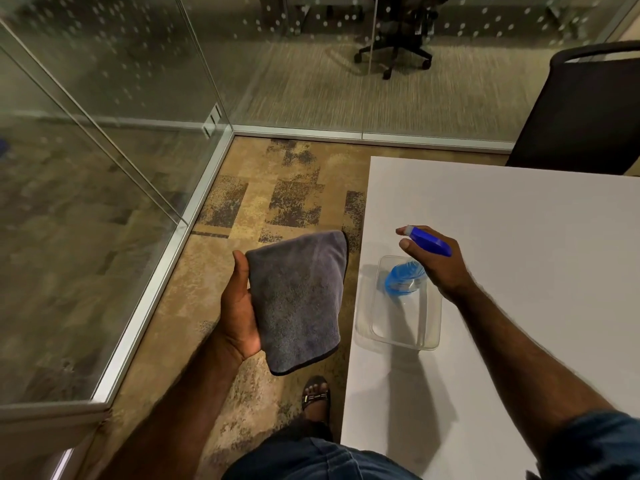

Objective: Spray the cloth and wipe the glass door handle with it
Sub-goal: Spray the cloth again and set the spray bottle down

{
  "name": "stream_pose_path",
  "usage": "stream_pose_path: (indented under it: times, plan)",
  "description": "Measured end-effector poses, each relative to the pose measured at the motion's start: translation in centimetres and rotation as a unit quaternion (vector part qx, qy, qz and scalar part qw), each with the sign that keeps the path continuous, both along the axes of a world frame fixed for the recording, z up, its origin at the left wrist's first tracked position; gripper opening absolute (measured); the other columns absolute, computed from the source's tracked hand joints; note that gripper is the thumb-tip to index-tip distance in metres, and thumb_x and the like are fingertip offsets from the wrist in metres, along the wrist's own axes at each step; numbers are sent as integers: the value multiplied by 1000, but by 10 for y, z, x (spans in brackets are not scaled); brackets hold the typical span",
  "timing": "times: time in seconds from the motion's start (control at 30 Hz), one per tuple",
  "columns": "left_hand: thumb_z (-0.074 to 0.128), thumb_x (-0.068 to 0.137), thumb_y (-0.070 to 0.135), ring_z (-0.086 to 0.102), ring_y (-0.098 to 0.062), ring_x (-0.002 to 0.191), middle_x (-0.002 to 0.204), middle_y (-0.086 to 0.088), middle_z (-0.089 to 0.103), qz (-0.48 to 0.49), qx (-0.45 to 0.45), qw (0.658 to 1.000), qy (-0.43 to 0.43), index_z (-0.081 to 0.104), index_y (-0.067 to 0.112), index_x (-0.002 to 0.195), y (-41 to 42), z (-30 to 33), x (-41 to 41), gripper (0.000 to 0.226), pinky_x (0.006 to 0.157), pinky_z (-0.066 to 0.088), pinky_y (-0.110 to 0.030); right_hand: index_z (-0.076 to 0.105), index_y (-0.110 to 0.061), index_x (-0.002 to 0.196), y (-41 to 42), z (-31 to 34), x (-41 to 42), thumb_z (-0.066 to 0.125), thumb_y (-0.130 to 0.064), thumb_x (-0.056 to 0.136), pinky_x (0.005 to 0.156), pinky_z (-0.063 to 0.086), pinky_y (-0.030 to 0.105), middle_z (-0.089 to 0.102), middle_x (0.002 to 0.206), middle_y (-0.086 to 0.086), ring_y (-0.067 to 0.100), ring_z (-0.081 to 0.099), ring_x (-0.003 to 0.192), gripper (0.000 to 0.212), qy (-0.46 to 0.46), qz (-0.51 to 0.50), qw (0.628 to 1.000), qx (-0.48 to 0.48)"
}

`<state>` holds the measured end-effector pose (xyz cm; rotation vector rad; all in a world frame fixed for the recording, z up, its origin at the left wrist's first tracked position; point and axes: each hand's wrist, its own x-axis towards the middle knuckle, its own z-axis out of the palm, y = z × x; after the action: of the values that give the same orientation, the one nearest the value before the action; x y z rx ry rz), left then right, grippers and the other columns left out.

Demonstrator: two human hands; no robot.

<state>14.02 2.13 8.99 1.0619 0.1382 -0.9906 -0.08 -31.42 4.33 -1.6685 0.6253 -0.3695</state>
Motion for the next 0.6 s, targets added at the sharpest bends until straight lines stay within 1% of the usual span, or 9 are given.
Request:
stream_pose_path:
  times: [0.07, 0.1, 0.23, 0.3, 0.37, 0.43, 0.5, 0.53, 0.6]
  plan:
    - [27, 94, 89, 67, -43, 133, 146, -20, 68, -5, -4, 1000, 0, 75, 20, 139, -1, 1, -3, 96, 98, 60, -60, 68, -11, 145, -2, 0, -1, 77, -19, 103, 85, 61, 15, 73, 141, 3, 18, 68, 130, 44, 9, 6, 1000, 10]
    - [27, 94, 89, 67, -43, 133, 146, -20, 68, -7, -8, 1000, 2, 75, 19, 139, -1, 2, -4, 96, 97, 61, -60, 67, -12, 147, -3, 0, -2, 78, -19, 102, 87, 63, 17, 72, 144, 3, 20, 67, 132, 47, 15, 6, 1000, 16]
    - [29, 94, 89, 66, -45, 134, 148, -22, 66, 1, -9, 1000, 3, 73, 17, 141, -2, 6, -11, 96, 97, 61, -61, 57, -16, 155, -5, -2, -14, 81, -18, 98, 110, 57, 42, 64, 151, 5, 31, 63, 137, 62, 32, -4, 999, 5]
    - [32, 93, 90, 65, -45, 135, 150, -22, 65, 6, -8, 1000, 4, 71, 15, 143, -1, 9, -15, 98, 98, 61, -61, 46, -21, 162, -1, -1, -26, 85, -21, 93, 116, 53, 45, 59, 154, 3, 27, 60, 139, 79, 22, -19, 1000, -8]
    - [34, 92, 90, 66, -45, 134, 149, -23, 66, 8, -2, 1000, -1, 72, 15, 142, 1, 11, -22, 98, 98, 61, -61, 31, -29, 168, 6, 3, -41, 87, -30, 85, 122, 44, 42, 50, 166, 4, 20, 52, 146, 100, 3, -44, 999, -16]
    - [35, 91, 90, 70, -43, 130, 146, -22, 68, 7, 6, 1000, -5, 76, 15, 137, 1, 14, -29, 97, 94, 63, -59, 21, -37, 170, 15, 6, -58, 92, -37, 80, 125, 35, 33, 42, 173, 1, 10, 46, 150, 114, -9, -67, 997, -45]
    - [37, 89, 90, 72, -41, 126, 143, -22, 70, 3, 13, 1000, -10, 78, 15, 133, 0, 16, -38, 96, 92, 64, -57, 20, -38, 170, 25, 10, -75, 97, -42, 77, 123, 31, 17, 40, 173, -7, -6, 43, 148, 121, -18, -76, 993, -94]
    - [38, 88, 89, 72, -41, 127, 144, -23, 69, 0, 17, 1000, -14, 77, 14, 135, 0, 17, -43, 97, 95, 63, -57, 22, -36, 170, 31, 13, -82, 98, -44, 75, 120, 30, 10, 41, 171, -14, -12, 41, 147, 122, -24, -73, 990, -121]
    - [39, 88, 90, 67, -43, 133, 148, -24, 66, -12, 20, 1000, -18, 71, 11, 142, 0, 19, -55, 101, 105, 56, -59, 29, -35, 167, 46, 21, -95, 98, -51, 72, 118, 30, 2, 39, 165, -32, -16, 40, 147, 118, -41, -57, 985, -158]
